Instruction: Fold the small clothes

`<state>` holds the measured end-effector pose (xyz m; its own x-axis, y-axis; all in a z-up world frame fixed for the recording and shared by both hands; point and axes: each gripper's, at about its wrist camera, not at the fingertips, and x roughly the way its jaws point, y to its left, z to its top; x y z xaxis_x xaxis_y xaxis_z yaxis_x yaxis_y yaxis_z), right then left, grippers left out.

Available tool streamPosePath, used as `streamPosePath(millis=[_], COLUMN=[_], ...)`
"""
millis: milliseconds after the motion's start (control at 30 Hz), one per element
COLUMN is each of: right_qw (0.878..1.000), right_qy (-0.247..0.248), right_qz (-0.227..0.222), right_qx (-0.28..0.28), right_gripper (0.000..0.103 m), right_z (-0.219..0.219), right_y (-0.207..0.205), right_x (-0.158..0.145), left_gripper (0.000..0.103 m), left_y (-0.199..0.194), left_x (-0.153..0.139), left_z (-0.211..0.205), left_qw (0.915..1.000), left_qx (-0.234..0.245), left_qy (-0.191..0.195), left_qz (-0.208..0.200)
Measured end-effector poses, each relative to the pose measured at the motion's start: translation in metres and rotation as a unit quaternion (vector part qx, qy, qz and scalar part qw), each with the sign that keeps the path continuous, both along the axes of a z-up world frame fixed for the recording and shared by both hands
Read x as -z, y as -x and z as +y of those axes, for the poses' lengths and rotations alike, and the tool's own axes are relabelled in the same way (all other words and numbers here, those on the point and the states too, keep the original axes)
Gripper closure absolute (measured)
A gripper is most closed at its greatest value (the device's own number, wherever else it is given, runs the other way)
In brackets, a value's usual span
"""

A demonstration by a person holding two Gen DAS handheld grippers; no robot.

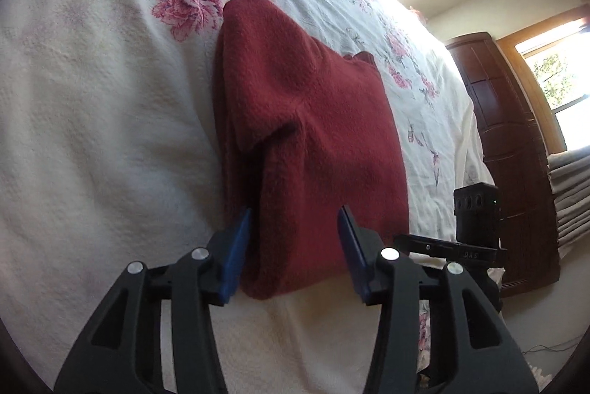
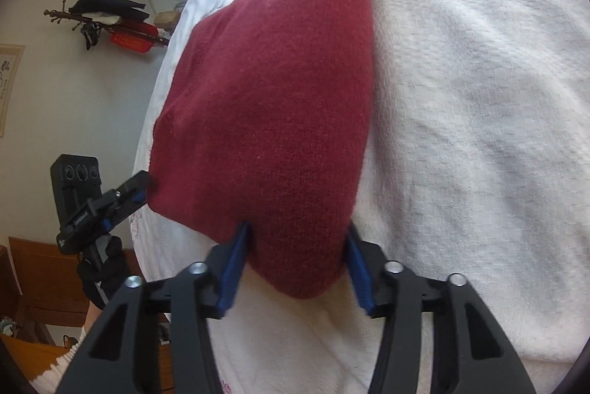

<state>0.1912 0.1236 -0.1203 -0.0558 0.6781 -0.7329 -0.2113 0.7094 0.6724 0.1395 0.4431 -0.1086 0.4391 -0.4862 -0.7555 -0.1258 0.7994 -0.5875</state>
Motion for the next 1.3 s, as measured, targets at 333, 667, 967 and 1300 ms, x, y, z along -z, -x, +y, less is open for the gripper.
streamPosePath(millis=[333,667,967,1300], right_qw=[0.999,0.998,0.999,0.997], right_qy=[0.040,0.032,0.019,0.032], right_qz=[-0.010,-0.047,-0.047,-0.057], right_qx=[-0.016,-0.019,-0.006,-0.032], right_gripper=[0.079,0.048,0.048,0.048], right_z=[-0.005,-0.032,-0.028,-0.011], right_y=[0.010,-0.001,-0.010,0.001], right_x=[0.014,-0.012,-0.010,-0.004], left_gripper=[0.095,0.073,0.071,0.095], left_y=[-0.006,-0.034,-0.137,-0.111], left_x=[0.041,-0.009,0.008,-0.021], left_z=[0.016,0.062,0.075,0.055], left_qw=[0.9994,0.9973,0.9955,0.9867], left_qx=[-0.022,-0.051,-0.088,-0.117], left_qy=[-0.010,-0.049,-0.026,-0.078], left_qz=[0.025,-0.022,0.022,-0.081])
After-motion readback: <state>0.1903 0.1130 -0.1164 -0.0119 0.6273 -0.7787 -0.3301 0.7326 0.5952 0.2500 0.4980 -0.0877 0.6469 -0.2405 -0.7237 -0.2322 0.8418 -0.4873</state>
